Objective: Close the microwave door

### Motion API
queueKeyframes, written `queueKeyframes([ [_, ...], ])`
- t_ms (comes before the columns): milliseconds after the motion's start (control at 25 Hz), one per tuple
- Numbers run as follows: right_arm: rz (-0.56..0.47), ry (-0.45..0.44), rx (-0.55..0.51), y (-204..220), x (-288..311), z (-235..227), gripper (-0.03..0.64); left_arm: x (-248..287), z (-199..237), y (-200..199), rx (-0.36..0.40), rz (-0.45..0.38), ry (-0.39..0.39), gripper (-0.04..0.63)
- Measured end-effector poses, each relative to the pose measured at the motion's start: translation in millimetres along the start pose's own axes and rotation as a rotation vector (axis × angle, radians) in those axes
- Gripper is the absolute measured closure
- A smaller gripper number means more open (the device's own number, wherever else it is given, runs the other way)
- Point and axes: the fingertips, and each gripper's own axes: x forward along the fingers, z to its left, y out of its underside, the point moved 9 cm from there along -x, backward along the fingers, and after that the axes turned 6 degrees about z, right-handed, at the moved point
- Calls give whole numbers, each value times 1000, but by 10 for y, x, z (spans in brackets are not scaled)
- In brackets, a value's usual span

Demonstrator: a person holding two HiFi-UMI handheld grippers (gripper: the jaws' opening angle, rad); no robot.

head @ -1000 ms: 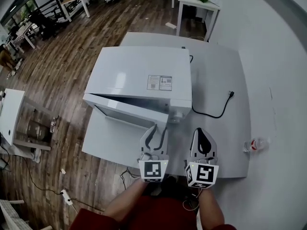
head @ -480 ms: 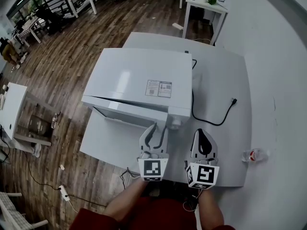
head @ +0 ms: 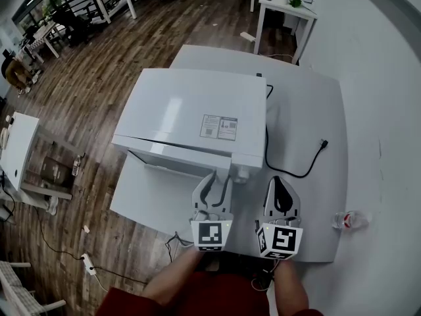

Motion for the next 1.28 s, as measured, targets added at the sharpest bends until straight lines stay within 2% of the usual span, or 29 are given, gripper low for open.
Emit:
queueKeyframes([
  [320,6,-15,-6,26,81,33,589,67,8,22,8,21,-2,448],
  [1040,-6,12,-1,-16,-85,29,589,136,31,7,12,42,17,448],
  [1280,-17,19,-1,-41,-163,87,589,-9,54,-87,25,4,37,448],
])
